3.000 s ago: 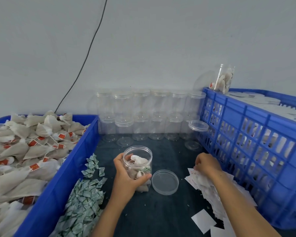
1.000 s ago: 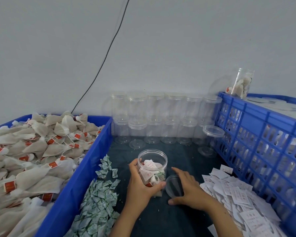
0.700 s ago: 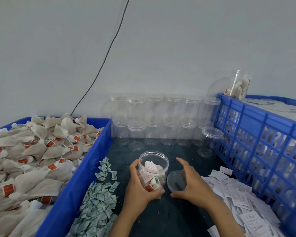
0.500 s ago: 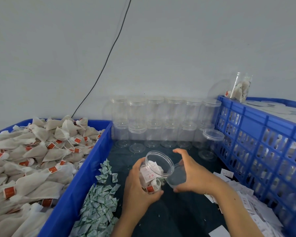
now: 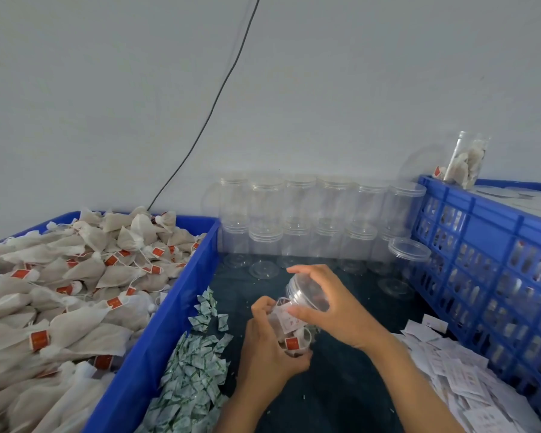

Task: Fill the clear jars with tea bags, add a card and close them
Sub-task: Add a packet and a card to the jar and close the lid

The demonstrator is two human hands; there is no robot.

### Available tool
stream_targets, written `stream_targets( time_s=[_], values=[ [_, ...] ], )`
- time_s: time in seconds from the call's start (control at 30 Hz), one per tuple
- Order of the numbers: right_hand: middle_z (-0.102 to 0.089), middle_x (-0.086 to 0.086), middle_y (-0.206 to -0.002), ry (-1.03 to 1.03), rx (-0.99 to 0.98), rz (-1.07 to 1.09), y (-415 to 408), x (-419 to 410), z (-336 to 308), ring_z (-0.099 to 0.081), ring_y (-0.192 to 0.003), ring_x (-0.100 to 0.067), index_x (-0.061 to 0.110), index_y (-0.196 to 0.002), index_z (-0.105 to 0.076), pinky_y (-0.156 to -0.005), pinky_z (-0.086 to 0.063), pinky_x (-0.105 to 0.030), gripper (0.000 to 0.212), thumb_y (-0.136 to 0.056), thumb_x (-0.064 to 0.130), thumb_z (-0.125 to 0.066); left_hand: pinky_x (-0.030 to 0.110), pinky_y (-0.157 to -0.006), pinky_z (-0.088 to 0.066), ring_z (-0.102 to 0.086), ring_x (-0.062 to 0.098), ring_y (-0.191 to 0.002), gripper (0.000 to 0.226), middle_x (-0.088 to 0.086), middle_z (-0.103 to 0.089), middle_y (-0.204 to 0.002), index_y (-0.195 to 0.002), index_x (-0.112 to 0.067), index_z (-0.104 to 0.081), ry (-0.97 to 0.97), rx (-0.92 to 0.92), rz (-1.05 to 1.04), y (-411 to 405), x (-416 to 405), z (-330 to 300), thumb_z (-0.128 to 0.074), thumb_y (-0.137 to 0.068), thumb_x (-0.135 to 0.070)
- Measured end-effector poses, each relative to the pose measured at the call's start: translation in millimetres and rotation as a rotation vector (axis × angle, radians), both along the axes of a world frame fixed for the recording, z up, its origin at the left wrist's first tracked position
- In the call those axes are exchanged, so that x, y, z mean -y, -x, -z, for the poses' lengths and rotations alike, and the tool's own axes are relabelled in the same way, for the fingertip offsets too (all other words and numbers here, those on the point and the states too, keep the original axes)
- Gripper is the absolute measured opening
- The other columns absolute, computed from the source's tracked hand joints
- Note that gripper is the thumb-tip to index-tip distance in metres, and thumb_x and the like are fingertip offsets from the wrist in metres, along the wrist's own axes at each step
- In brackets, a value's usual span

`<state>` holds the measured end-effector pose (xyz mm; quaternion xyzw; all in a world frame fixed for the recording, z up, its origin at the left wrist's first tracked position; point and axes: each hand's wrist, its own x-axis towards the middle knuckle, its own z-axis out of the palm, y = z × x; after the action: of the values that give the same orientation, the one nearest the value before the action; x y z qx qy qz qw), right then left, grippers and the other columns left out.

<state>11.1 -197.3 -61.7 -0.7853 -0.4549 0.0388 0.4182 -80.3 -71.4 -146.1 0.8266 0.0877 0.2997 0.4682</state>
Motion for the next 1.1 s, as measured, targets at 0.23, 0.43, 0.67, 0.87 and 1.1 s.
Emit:
stream_targets(
  time_s=[0.23,0.43,0.67,0.87,1.1],
  values=[
    [-0.037,0.030,-0.114,0.016,0.152,0.116,-2.4,-13.2,7.5,-0.042,-0.116,0.002,0.060,-0.125,-0.043,-0.093,-0.045,-0.025,0.046,-0.083,0.060,-0.059,0.040,-0.078,-0.059,-0.066,0.014,-0.097,0.088,-0.013,-0.063,-0.109,-0.118,-0.045,-0.041,0.223,0.130,0.111,0.2,-3.4,-1.3,-0.090,-0.050,-0.018],
    [-0.051,0.013,-0.114,-0.339,-0.013,0.187,-2.9,-10.6,-5.7,-0.045,-0.107,0.014,0.056,-0.120,-0.055,-0.081,-0.035,0.003,0.041,-0.086,0.036,-0.068,0.037,-0.096,-0.053,-0.063,0.014,-0.113,0.099,-0.001,-0.055,-0.133,-0.130,-0.042,-0.037,0.702,0.224,0.172,-1.0,-3.1,-8.8,-0.089,-0.053,-0.007],
    [-0.043,0.021,-0.125,-0.276,-0.057,0.080,5.1,-16.5,-10.0,-0.040,-0.120,0.011,0.067,-0.131,-0.034,-0.094,-0.039,-0.009,0.070,-0.065,0.088,-0.045,0.029,-0.059,-0.053,-0.071,0.020,-0.085,0.065,0.009,-0.071,-0.111,-0.133,-0.038,-0.039,0.942,0.159,0.321,10.3,-3.3,-23.6,-0.066,-0.074,-0.042],
    [-0.046,0.011,-0.120,-0.250,0.013,-0.068,4.3,-10.5,-9.6,-0.045,-0.121,-0.003,0.054,-0.132,-0.048,-0.095,-0.035,-0.005,0.047,-0.086,0.063,-0.049,0.023,-0.043,-0.043,-0.059,0.020,-0.061,0.064,0.015,-0.066,-0.087,-0.105,-0.010,-0.072,1.071,-0.111,0.422,15.0,-13.6,-25.6,-0.061,-0.074,-0.065],
    [-0.050,0.008,-0.117,-0.274,0.009,-0.092,4.6,-9.6,-15.1,-0.049,-0.118,-0.008,0.048,-0.129,-0.055,-0.096,-0.036,-0.009,0.040,-0.089,0.049,-0.055,0.029,-0.054,-0.054,-0.061,0.021,-0.065,0.067,0.016,-0.068,-0.090,-0.112,-0.007,-0.067,1.170,-0.123,0.508,11.3,-13.5,-28.9,-0.066,-0.073,-0.061]
  ],
)
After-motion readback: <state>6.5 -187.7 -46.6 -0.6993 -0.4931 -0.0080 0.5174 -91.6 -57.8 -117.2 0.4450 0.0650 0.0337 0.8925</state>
